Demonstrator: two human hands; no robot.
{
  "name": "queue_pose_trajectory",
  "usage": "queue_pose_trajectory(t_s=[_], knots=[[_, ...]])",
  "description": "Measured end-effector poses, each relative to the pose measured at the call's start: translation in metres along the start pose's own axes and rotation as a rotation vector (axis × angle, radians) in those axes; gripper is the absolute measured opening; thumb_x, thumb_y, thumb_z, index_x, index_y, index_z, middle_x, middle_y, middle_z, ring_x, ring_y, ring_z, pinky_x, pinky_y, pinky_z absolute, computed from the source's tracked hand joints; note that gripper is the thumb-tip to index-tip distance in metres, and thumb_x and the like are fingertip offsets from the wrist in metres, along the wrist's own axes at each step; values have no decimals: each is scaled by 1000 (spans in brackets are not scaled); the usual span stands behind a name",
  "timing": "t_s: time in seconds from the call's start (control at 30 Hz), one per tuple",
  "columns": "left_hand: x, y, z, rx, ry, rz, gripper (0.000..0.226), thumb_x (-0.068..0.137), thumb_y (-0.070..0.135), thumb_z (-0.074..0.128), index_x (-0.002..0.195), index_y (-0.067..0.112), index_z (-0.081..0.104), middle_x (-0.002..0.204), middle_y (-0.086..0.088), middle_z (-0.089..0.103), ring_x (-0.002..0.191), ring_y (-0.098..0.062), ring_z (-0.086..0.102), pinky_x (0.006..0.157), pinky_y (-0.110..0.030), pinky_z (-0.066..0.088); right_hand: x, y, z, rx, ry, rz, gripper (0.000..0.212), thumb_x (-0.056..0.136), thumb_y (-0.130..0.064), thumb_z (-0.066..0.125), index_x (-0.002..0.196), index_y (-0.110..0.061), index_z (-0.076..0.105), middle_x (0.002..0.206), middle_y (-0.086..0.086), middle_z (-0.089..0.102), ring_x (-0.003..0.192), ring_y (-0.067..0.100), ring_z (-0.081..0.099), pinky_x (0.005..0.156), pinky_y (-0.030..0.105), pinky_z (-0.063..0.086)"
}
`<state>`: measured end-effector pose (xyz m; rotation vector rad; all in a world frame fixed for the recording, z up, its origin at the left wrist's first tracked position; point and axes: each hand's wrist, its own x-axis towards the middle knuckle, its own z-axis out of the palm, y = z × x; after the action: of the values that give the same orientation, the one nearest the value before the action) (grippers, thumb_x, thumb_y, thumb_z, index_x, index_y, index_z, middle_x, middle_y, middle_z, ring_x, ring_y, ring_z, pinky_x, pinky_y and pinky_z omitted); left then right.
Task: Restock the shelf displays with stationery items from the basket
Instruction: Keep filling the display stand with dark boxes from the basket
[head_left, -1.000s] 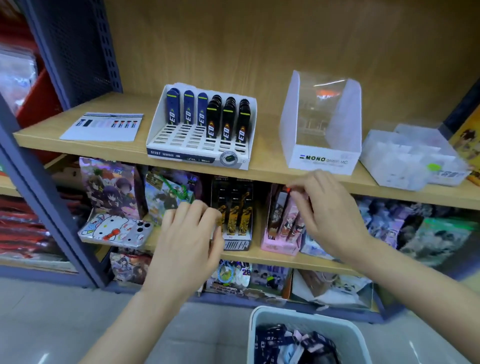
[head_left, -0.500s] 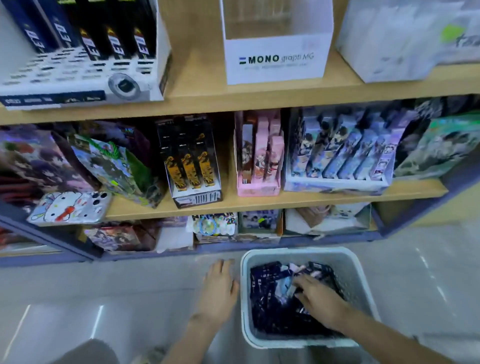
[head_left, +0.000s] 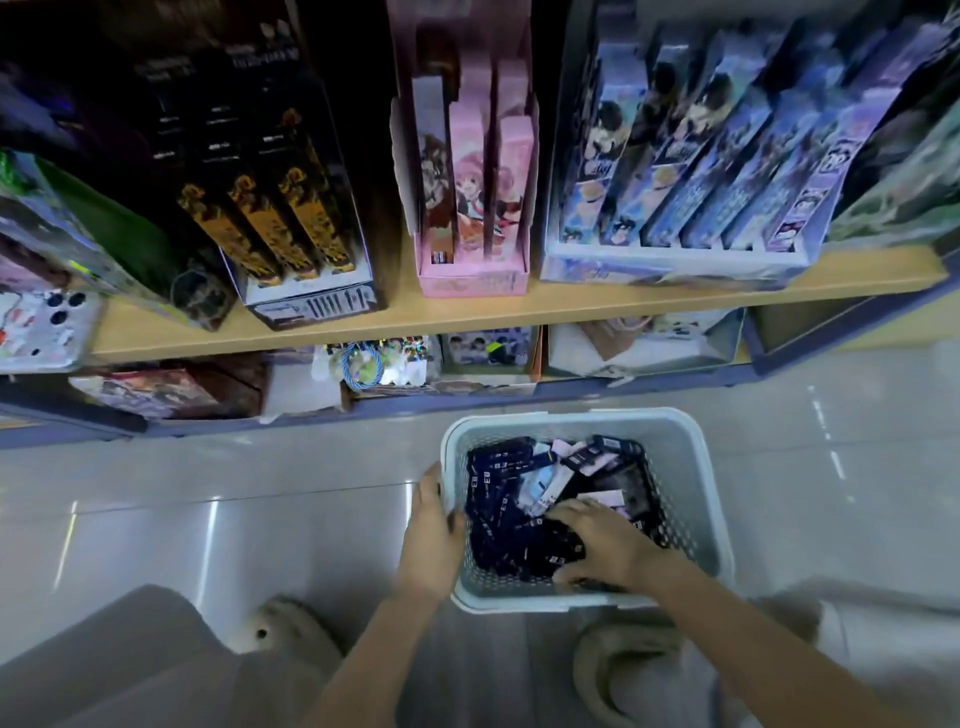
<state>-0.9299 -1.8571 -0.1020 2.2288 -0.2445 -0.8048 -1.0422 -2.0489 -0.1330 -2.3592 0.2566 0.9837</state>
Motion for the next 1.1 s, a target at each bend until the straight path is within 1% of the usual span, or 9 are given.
queue_pose_trajectory(t_s=[0.07, 0.27, 0.47, 0.57, 0.67, 0.8, 0.9, 1.0, 1.1], knots=[[0, 0, 2, -37, 9, -11, 57, 90, -2, 50, 141, 14, 30, 134, -9, 51, 115, -27, 56, 101, -40, 43, 1, 5, -3, -74, 31, -28, 81, 81, -48, 68, 147, -19, 31, 148, 2, 36, 135, 20, 33, 109, 28, 28], [-1, -2, 3, -96, 45, -15, 54, 91, 0, 52, 140, 15, 34, 129, -12, 54, 110, -27, 58, 99, -46, 45, -1, 8, -5, -281, 141, 7, 63, 91, -50, 52, 145, -26, 32, 143, -2, 43, 131, 20, 39, 108, 35, 28], [-5, 0, 5, -97, 57, -47, 48, 91, 0, 52, 136, 14, 39, 125, -12, 55, 108, -27, 57, 96, -35, 44, -5, 12, -9, -272, 277, 119, 47, 99, -44, 40, 136, -16, 39, 125, 5, 58, 120, 21, 48, 100, 31, 27], [-13, 4, 9, 156, 220, 90, 43, 87, -6, 54, 129, 3, 48, 120, -13, 51, 110, -27, 48, 94, -24, 32, -10, 10, -16, 25, 404, 170, 31, 101, -30, 40, 124, -10, 45, 114, 10, 61, 109, 21, 54, 89, 30, 35], [-21, 19, 20, 155, 254, 232, 33, 89, -3, 53, 121, 5, 53, 112, -3, 48, 102, -11, 41, 92, -10, 25, -16, -3, -25, 437, 469, 189, 16, 100, -20, 43, 102, -4, 46, 91, 9, 60, 74, 3, 57, 64, 18, 44], [-23, 51, 36, -258, -56, 4, 20, 100, 21, 42, 119, 16, 46, 112, -1, 51, 99, -11, 50, 81, -9, 40, -11, -31, -30, 855, 496, 192, 31, 100, -26, 42, 120, -3, 51, 105, 8, 61, 99, 19, 57, 82, 24, 40], [-20, 68, 41, -502, -372, -250, 25, 102, 39, 33, 119, 22, 41, 110, 8, 51, 93, -12, 60, 67, -10, 46, -8, -51, -35, 1178, 470, 200, 24, 101, -24, 43, 114, -9, 55, 107, 5, 59, 105, 20, 54, 91, 28, 38], [-20, 72, 42, -480, -463, -219, 22, 103, 27, 36, 118, 13, 42, 93, 2, 58, 66, -11, 62, 58, -13, 49, -9, -59, -40, 1287, 476, 170, 16, 101, -24, 44, 102, -12, 55, 95, 7, 62, 90, 21, 58, 78, 29, 44], [-18, 67, 42, -483, -398, -223, 17, 103, 10, 34, 115, 1, 43, 71, -6, 56, 45, -7, 52, 48, -17, 47, -12, -59, -44, 1257, 523, 140, 16, 101, -22, 43, 107, -14, 56, 91, 2, 60, 83, 14, 55, 69, 17, 43]])
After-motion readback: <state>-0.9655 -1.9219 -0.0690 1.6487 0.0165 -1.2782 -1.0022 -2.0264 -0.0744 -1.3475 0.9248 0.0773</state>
